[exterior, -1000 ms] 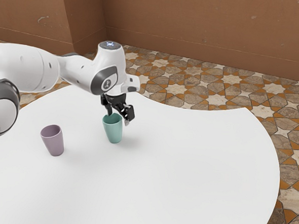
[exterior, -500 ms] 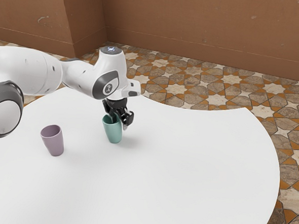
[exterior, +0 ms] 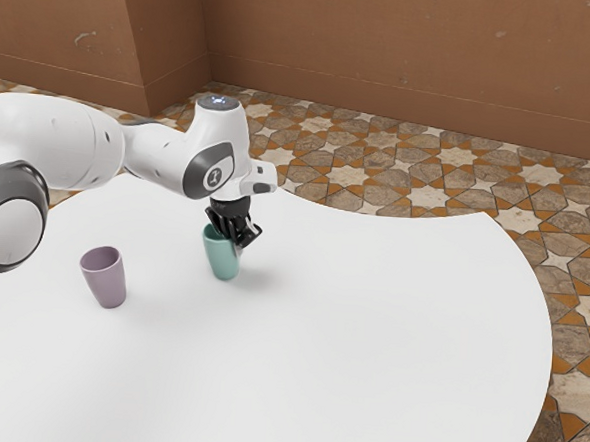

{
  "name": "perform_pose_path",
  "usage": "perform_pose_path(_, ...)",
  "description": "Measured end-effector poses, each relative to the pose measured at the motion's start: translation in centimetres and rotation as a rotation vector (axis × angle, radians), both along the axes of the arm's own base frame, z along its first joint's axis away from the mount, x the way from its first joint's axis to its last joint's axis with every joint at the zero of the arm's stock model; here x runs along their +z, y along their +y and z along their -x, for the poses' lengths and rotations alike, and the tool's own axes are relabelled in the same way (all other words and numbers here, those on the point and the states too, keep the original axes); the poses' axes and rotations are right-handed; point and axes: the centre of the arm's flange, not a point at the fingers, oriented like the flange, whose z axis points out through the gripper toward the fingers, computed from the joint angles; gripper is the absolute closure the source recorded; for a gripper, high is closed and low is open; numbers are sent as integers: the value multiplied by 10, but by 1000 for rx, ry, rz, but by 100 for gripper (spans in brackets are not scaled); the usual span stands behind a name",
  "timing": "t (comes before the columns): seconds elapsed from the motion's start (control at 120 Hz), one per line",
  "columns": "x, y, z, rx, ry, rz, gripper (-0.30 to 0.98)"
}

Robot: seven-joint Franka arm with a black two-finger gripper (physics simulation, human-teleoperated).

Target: Place the right cup onto the left cup

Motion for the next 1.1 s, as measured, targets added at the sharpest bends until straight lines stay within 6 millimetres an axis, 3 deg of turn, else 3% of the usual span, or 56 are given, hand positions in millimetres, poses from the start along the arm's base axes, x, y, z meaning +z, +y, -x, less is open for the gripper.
perform_pose_path(0.25, 13, -2, 0, 2, -16, 1, 77)
perform_pose_path(0.525, 80, -2, 13, 10, -60, 0, 78)
perform_pose_path(0.892, 165, 1, 100, 44, -69, 12, 78)
perform_pose_path(1.1, 195, 5, 152, 78, -65, 12, 78)
